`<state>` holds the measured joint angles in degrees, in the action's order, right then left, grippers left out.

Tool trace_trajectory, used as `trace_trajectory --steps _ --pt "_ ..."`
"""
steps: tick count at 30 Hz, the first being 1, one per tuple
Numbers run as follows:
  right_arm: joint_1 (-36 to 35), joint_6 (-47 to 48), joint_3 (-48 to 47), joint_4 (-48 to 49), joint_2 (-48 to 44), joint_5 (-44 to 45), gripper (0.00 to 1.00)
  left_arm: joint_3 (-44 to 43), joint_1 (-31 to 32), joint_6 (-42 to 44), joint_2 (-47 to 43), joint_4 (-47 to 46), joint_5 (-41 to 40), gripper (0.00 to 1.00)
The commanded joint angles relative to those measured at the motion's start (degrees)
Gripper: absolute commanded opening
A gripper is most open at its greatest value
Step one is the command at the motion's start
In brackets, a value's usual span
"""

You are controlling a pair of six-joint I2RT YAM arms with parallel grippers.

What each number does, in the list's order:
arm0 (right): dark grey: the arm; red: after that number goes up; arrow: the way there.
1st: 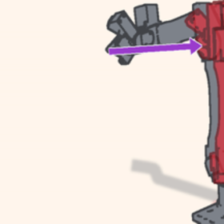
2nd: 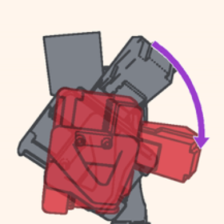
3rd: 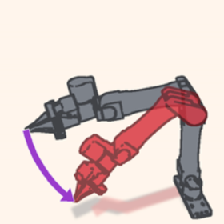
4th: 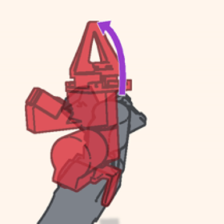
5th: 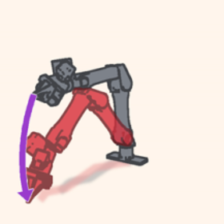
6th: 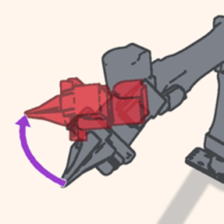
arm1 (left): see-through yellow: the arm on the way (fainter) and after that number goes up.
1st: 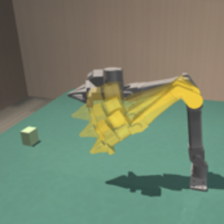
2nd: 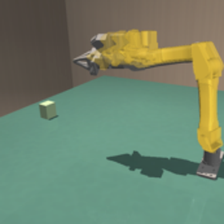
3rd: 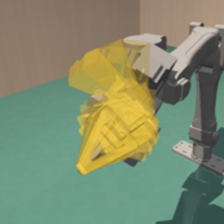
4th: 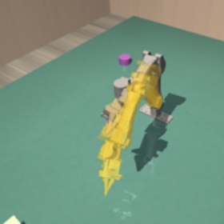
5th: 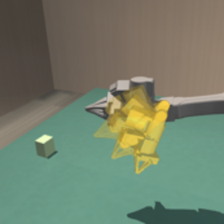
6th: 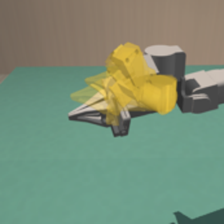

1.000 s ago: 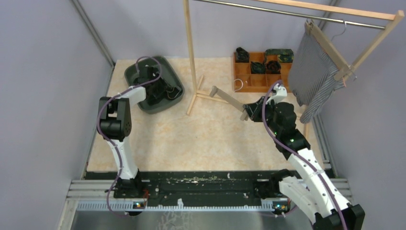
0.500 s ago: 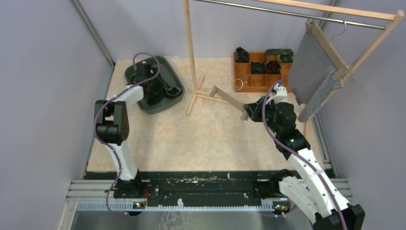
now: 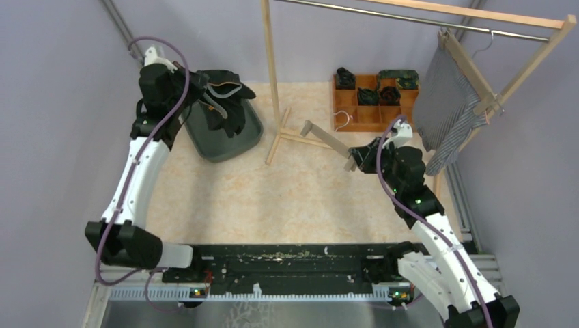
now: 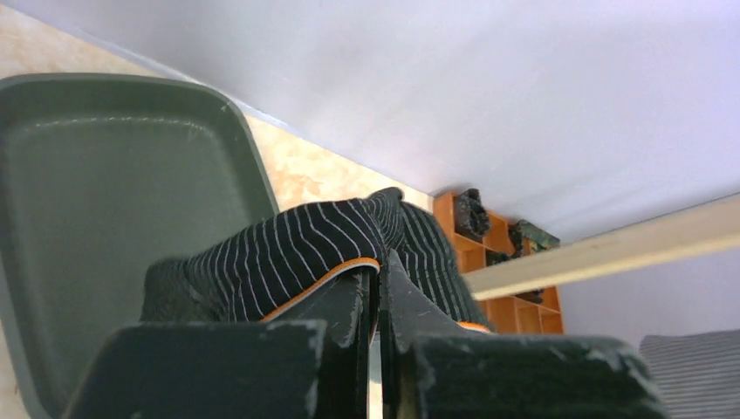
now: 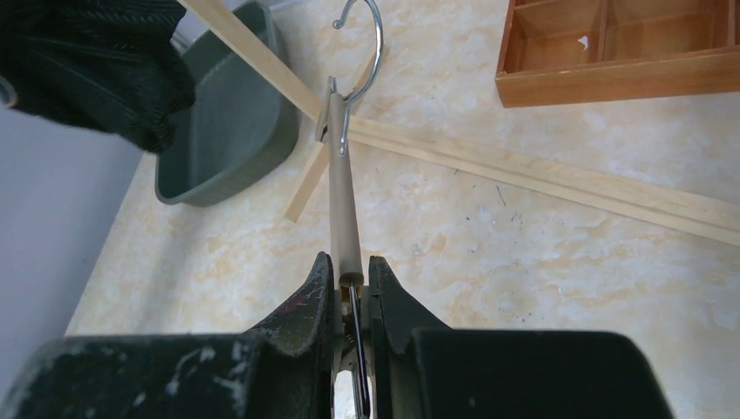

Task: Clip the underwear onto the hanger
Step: Pick up the underwear from the bin, then place the underwear at the center of the board.

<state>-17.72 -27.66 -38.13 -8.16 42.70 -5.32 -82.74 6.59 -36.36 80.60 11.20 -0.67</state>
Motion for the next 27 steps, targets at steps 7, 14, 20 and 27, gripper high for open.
trace_trajectory --steps 7,14,20,27 --pt "6.87 -0.61 -4.58 1.65 -3.83 -1.28 0.00 10.74 5.96 -0.72 -14.66 6.90 -1.44 0.00" --pt "7.41 -0.29 -5.08 0.40 -3.92 -0.53 0.00 19.58 16.33 -6.46 -20.47 7.53 -10.30 0.00" --pt "7.57 -1.77 -3.53 1.10 -4.90 -0.70 0.00 24.30 26.83 -15.54 -16.37 8.66 -22.02 0.00" --pt "7.72 -1.25 -3.72 -0.59 -6.10 1.30 0.00 23.24 31.28 -23.20 -5.49 6.64 -24.44 0.00"
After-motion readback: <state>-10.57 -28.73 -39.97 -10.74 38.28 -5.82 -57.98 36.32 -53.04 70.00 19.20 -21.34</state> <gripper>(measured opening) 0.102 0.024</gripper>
